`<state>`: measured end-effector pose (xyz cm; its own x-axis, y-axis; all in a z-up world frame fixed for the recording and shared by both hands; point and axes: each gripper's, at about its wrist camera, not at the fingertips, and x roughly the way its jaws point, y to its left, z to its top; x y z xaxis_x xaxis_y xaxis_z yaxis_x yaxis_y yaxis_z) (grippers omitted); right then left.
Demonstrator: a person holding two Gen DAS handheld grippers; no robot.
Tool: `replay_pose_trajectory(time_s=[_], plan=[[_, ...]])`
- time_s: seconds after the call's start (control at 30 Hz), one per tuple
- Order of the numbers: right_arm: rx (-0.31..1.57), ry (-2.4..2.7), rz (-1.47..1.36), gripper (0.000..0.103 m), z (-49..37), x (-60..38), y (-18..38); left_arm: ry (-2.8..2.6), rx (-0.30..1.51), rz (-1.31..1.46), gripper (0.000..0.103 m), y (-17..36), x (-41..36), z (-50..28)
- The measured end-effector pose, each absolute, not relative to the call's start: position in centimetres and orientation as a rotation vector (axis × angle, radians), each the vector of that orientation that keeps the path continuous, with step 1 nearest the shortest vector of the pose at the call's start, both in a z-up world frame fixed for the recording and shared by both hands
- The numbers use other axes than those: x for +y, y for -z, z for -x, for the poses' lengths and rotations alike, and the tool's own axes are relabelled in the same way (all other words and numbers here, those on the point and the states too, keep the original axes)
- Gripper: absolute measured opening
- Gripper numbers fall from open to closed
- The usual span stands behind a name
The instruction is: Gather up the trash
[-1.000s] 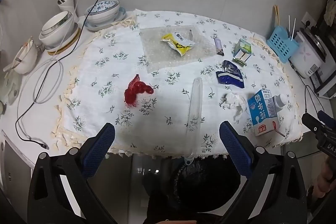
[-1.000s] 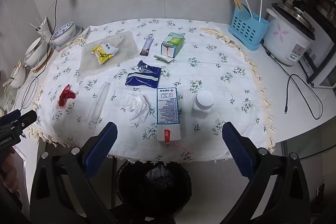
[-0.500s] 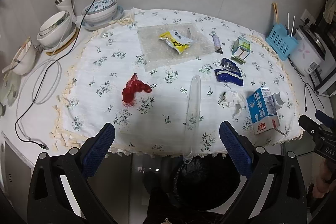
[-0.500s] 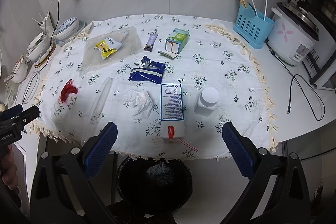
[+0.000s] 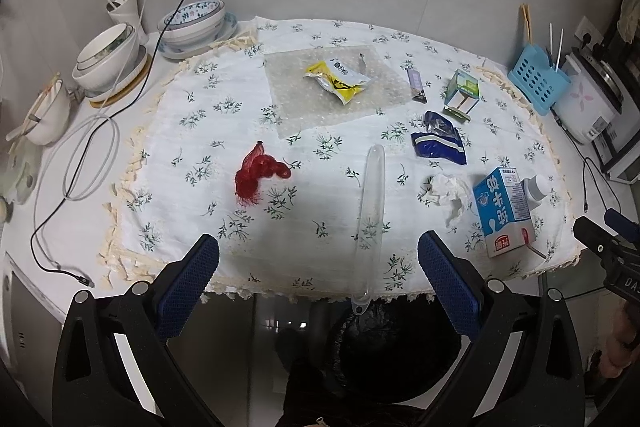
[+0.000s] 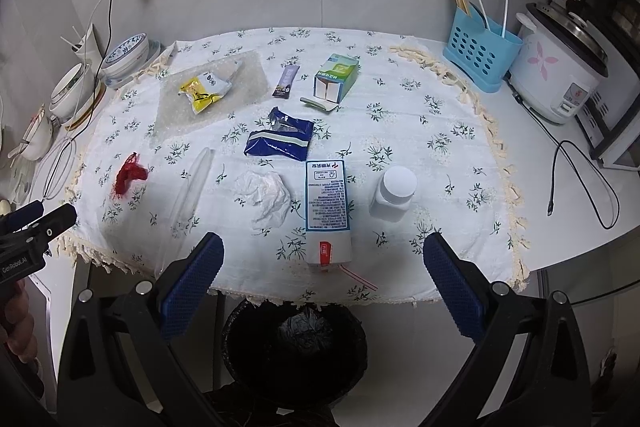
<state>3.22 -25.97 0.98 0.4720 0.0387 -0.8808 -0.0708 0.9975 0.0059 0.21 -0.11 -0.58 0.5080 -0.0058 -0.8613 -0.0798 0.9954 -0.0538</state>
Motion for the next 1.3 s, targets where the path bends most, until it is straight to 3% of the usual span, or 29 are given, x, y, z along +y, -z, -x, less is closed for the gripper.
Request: replay_pose_trajectory(time_s=[1.3], plan=[[1.072, -0.071, 0.018, 0.096, -2.97, -26.06, -1.43, -0.019, 1.020, 0.090, 0.097, -0.08, -0.49, 0.16]])
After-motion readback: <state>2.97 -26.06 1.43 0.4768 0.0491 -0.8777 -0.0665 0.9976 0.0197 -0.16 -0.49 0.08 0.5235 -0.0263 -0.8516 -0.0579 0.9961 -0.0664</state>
